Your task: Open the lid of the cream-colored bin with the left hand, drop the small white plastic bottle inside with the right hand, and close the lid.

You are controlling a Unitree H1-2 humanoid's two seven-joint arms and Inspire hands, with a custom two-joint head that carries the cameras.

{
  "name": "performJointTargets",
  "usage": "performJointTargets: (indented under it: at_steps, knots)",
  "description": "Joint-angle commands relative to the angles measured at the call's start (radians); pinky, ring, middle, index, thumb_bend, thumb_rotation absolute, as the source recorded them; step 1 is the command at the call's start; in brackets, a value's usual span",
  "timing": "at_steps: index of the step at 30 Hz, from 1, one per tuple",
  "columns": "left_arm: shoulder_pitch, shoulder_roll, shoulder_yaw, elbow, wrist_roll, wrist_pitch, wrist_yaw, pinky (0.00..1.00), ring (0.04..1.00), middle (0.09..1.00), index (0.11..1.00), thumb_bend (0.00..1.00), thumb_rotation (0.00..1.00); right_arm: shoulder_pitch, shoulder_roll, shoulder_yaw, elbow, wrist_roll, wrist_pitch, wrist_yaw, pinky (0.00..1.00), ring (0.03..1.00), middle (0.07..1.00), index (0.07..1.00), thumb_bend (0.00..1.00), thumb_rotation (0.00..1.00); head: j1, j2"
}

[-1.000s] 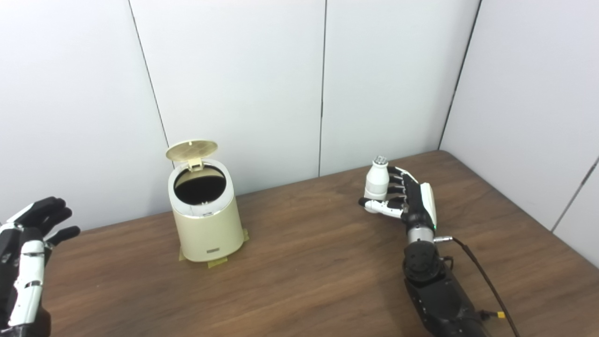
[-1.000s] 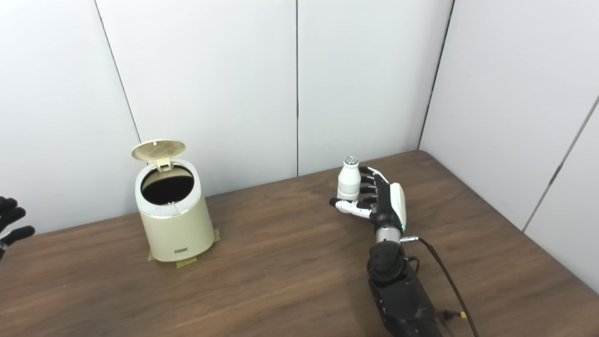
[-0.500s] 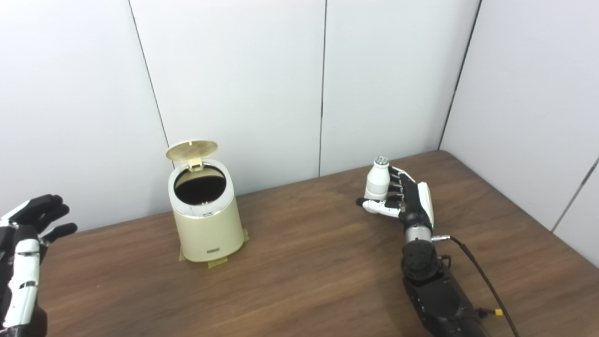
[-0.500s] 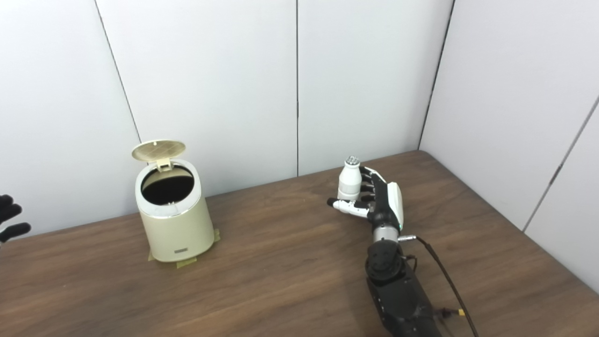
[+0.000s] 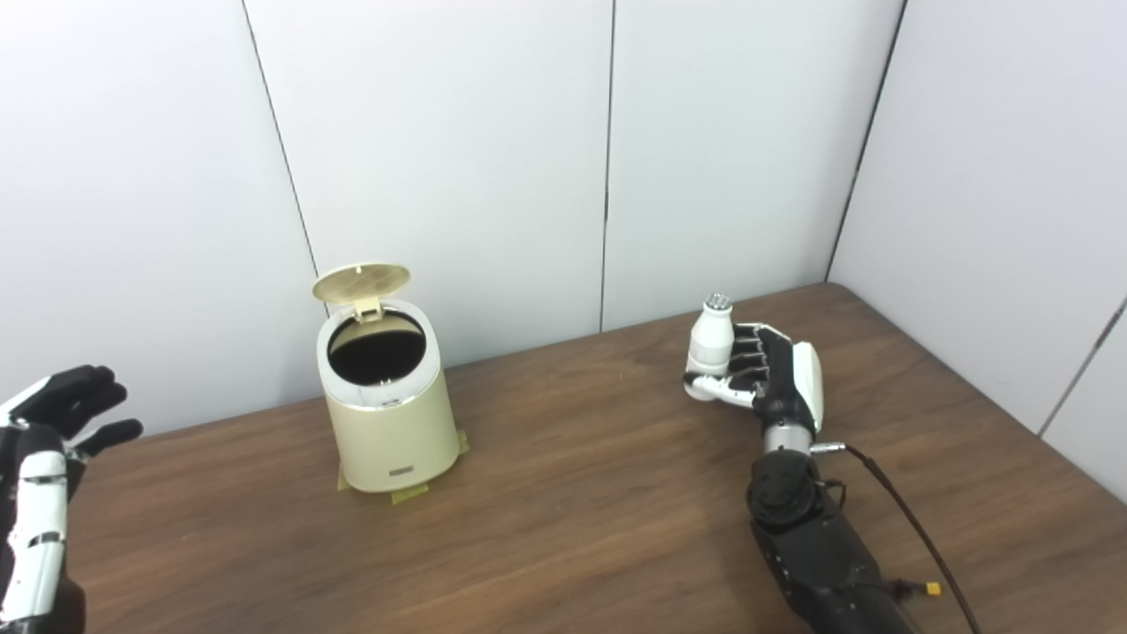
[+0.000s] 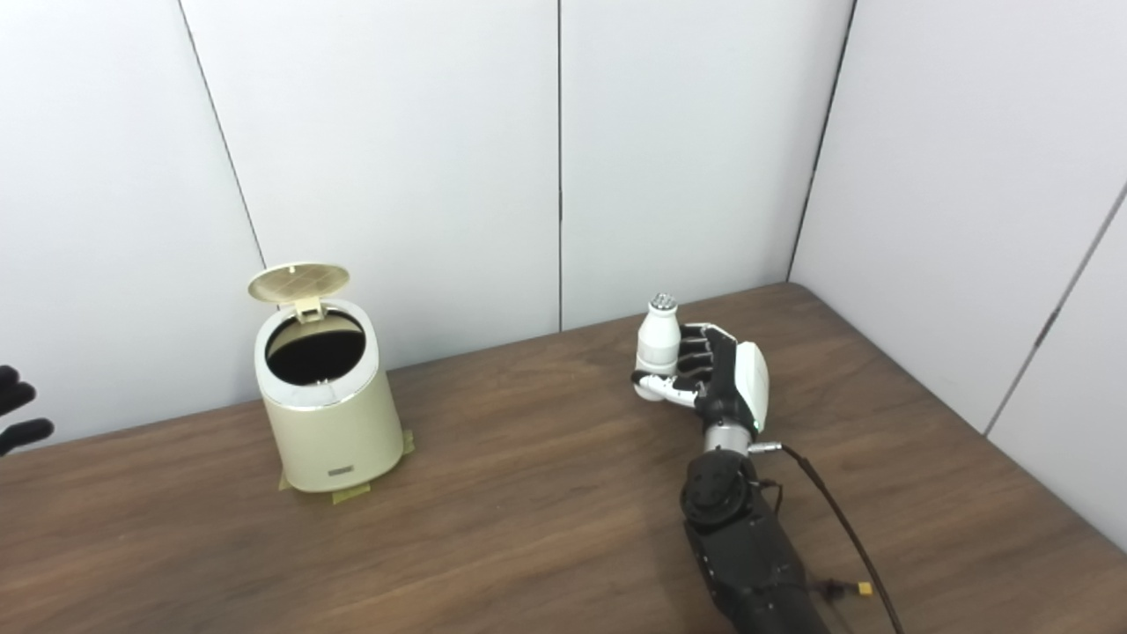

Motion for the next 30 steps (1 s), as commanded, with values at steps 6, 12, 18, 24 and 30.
performJointTargets:
  at_steps: [6,12,18,24,30]
  knots:
    - [-0.02,0.003,-0.008,-0.045,0.01,0.005,0.002,0.7,0.79,0.777,0.729,0.08,0.58,-0.056,-0.023,-0.005,-0.034,-0.003,-0.012,-0.034,0.4,0.439,0.504,0.481,0.52,0.0,0.0,0.003]
    - [-0.018,0.005,-0.007,-0.043,0.02,0.001,0.001,0.71,0.797,0.784,0.737,0.08,0.63,-0.054,-0.024,-0.005,-0.016,0.016,-0.032,-0.022,0.41,0.455,0.513,0.466,0.52,0.0,-0.001,0.005]
    - [-0.017,0.001,-0.007,-0.054,0.01,0.026,0.0,0.73,0.803,0.783,0.729,0.1,0.63,-0.048,-0.024,0.0,-0.007,0.018,-0.032,-0.021,0.38,0.431,0.51,0.483,0.52,0.0,0.0,0.007]
    - [-0.017,0.007,-0.01,-0.047,0.01,0.02,-0.008,0.75,0.813,0.791,0.736,0.07,0.63,-0.03,-0.012,0.004,-0.063,0.046,-0.019,0.029,0.4,0.441,0.514,0.474,0.52,0.0,0.006,0.008]
    - [-0.02,0.002,-0.011,-0.041,0.006,0.017,-0.008,0.72,0.795,0.778,0.724,0.09,0.62,-0.008,0.011,0.027,-0.186,0.053,0.017,0.103,0.42,0.451,0.522,0.454,0.52,0.0,0.011,0.007]
